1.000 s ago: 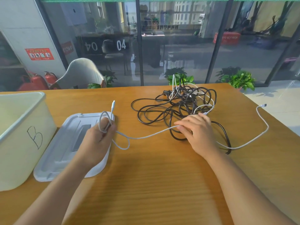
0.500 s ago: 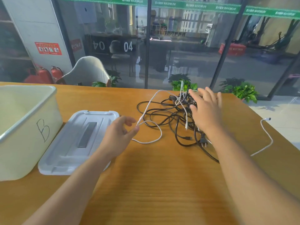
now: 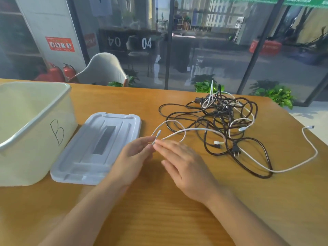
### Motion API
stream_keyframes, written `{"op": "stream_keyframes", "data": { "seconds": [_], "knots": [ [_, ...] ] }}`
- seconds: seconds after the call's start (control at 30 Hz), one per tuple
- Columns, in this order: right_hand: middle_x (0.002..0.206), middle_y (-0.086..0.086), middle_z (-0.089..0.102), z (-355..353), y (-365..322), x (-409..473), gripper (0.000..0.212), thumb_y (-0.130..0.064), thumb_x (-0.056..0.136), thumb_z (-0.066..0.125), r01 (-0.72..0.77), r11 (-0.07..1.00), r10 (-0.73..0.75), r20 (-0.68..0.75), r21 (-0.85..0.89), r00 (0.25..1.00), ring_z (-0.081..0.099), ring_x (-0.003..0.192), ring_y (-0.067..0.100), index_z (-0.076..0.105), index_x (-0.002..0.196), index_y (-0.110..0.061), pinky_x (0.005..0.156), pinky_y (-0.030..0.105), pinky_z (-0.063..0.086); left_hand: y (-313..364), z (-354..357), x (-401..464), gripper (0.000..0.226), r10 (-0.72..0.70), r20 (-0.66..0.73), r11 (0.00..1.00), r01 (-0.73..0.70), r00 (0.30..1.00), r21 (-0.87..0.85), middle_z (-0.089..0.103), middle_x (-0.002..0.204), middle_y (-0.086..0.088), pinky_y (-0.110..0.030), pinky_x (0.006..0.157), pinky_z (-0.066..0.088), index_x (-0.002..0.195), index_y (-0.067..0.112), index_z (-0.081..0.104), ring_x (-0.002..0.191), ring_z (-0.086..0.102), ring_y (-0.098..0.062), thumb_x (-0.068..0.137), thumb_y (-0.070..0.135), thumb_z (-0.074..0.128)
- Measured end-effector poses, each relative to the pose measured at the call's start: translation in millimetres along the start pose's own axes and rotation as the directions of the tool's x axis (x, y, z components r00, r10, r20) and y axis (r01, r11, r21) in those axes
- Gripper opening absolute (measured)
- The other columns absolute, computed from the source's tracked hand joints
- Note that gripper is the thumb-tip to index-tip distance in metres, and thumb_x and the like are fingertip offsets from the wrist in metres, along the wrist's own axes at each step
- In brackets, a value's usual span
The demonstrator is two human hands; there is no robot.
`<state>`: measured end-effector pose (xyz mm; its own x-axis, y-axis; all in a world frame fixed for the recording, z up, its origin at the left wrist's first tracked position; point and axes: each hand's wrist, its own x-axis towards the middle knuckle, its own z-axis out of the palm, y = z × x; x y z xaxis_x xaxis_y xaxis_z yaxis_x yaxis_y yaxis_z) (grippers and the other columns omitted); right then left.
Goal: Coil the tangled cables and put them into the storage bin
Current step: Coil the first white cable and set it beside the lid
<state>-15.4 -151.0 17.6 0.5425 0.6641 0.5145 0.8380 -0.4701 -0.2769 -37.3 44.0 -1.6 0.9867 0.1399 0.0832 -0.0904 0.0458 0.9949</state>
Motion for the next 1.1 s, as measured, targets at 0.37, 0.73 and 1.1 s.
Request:
{"op": "stream_keyframes", "data": {
  "seconds": [0.37,0.73,1.1],
  "knots": [
    [0.125,0.007,0.075,9,1,1,0.032,-0.013,0.109,0.049,-0.460,0.102,0.582,0.322,0.882,0.747,0.073,0.113,0.023,0.057,0.140,-0.012,0.090,0.032,0.061,9,4,-9,0.025,0.064,0.089,0.993,-0.054,0.994,-0.107,0.075,0.100,-0.011,-0.027,0.088,0.056,0.122,0.005,0.069,0.092,0.071,-0.018,0.103,-0.002,0.055],
    [0.146,-0.016,0.061,14,-11,-1,0.047,-0.029,0.106,0.055,-0.456,0.424,0.336,0.332,0.783,0.882,0.050,0.141,0.001,0.047,0.151,-0.020,0.119,0.023,0.037,28,6,-14,0.027,0.132,0.150,0.946,-0.080,0.980,-0.315,0.069,0.099,-0.025,-0.032,0.074,0.052,0.124,-0.002,0.062,0.076,0.062,-0.024,0.100,0.010,0.056],
    [0.091,-0.016,0.060,12,-7,-2,0.025,-0.033,0.108,0.053,-0.243,0.890,0.151,0.253,0.385,0.955,0.057,0.089,0.007,0.066,0.089,-0.022,0.077,0.021,0.043,45,11,-23,0.029,0.084,0.277,0.914,0.037,0.957,-0.403,0.067,0.093,-0.010,-0.027,0.067,0.052,0.122,0.008,0.069,0.077,0.065,-0.021,0.105,0.023,0.050]
  ]
}}
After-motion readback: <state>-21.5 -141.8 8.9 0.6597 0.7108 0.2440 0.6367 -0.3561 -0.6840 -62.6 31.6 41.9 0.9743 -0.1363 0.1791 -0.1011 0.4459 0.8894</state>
